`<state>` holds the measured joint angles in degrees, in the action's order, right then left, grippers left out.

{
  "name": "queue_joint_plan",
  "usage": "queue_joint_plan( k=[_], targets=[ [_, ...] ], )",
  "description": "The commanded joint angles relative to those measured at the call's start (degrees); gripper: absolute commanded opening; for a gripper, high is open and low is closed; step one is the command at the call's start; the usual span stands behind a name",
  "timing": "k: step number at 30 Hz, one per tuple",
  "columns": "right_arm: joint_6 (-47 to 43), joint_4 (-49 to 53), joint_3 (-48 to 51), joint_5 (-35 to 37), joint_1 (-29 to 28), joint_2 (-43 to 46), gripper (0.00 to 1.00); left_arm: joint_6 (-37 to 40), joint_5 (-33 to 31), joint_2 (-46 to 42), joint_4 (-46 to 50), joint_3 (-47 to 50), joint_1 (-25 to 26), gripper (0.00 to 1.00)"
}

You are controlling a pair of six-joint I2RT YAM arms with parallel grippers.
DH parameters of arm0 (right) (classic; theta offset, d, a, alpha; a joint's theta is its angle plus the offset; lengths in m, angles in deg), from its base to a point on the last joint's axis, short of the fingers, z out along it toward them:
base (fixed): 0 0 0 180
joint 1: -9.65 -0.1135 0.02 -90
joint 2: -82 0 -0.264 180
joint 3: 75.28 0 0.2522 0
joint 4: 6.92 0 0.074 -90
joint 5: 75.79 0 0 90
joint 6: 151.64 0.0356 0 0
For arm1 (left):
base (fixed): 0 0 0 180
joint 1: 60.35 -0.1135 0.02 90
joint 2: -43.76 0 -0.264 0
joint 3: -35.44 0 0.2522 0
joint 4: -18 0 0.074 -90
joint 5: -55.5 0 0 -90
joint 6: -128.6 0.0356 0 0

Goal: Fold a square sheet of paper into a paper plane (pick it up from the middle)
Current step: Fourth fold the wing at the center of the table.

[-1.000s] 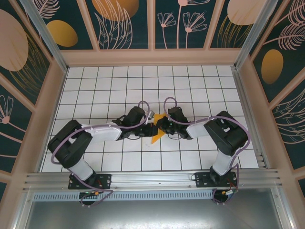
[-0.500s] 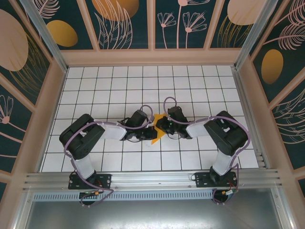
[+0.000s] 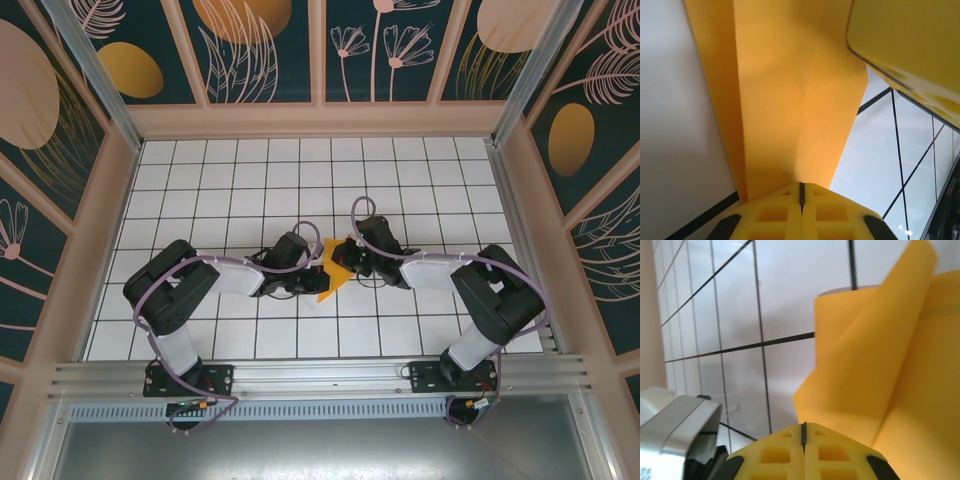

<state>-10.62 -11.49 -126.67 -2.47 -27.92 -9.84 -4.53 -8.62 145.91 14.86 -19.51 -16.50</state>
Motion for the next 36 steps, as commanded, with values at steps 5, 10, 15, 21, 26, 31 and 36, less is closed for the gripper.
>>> queue_joint_plan(
  k=[5, 10, 15, 21, 26, 31, 36],
  targets=[
    [-0.03, -3.65, 0.61, -3.09, -1.19, -4.01, 0.00, 1.14, -2.36, 2.70, 6.63, 2.16, 0.13, 0.00],
    [-0.09, -4.07, 0.45, -2.05, -0.85, -8.22, 0.00, 1.26, -2.38, 2.70, 6.88, 2.23, 0.16, 0.00],
    [-2.08, -1.46, -0.29, 1.24, 0.78, -10.19, 0.00, 2.01, -2.98, 2.34, 8.24, 2.45, 0.11, 0.00],
    [-3.85, -0.40, -2.06, 1.14, 4.92, -10.95, 0.02, 3.41, -4.71, 2.17, 10.17, 3.39, 0.14, 0.00],
    [-5.75, 0.55, -4.73, 0.05, 8.96, -12.88, 0.02, 3.35, -4.47, 2.35, 9.79, 3.84, 0.16, 0.00],
    [-7.32, 1.82, -6.90, -0.01, 12.85, -14.21, 0.03, 3.39, -4.54, 2.00, 9.79, 4.19, 0.09, 0.00],
    [-8.94, 2.90, -9.81, -1.24, 15.80, -16.55, 0.03, 3.33, -4.51, 1.74, 9.79, 4.39, 0.12, 0.00]
  ],
)
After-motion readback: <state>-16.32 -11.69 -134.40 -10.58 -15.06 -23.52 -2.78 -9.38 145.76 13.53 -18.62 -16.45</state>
